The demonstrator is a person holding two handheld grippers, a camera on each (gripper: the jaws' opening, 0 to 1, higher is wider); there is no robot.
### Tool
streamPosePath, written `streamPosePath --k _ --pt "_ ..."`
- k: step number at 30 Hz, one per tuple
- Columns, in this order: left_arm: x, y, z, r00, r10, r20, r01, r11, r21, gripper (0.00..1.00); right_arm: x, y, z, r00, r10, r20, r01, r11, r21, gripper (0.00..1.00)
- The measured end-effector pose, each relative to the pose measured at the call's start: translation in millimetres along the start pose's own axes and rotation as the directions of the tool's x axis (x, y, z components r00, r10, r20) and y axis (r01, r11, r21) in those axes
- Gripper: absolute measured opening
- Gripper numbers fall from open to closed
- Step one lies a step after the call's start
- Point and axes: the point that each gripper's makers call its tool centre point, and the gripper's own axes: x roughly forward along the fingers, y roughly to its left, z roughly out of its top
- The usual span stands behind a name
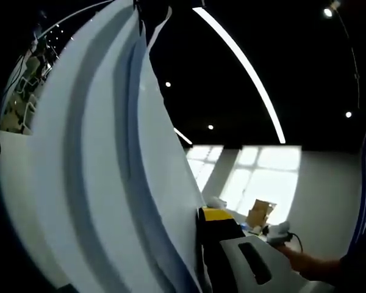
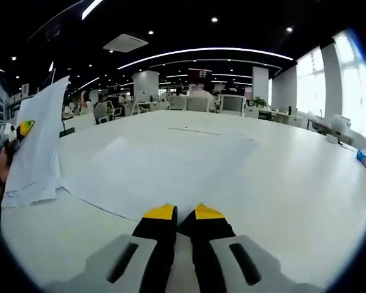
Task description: Organize the stack of printing papers by aligning and flattening the scattered papers on the table
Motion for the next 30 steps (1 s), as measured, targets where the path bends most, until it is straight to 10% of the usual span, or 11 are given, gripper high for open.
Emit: streamPosePath --k 30 --pt "-0.5 -2.8 -0.7 1.000 -0.001 0.001 0.001 1.000 0.001 0.08 -7.9 -1.3 6.4 0.999 -0.016 0.034 0.017 0.999 -0.035 0.00"
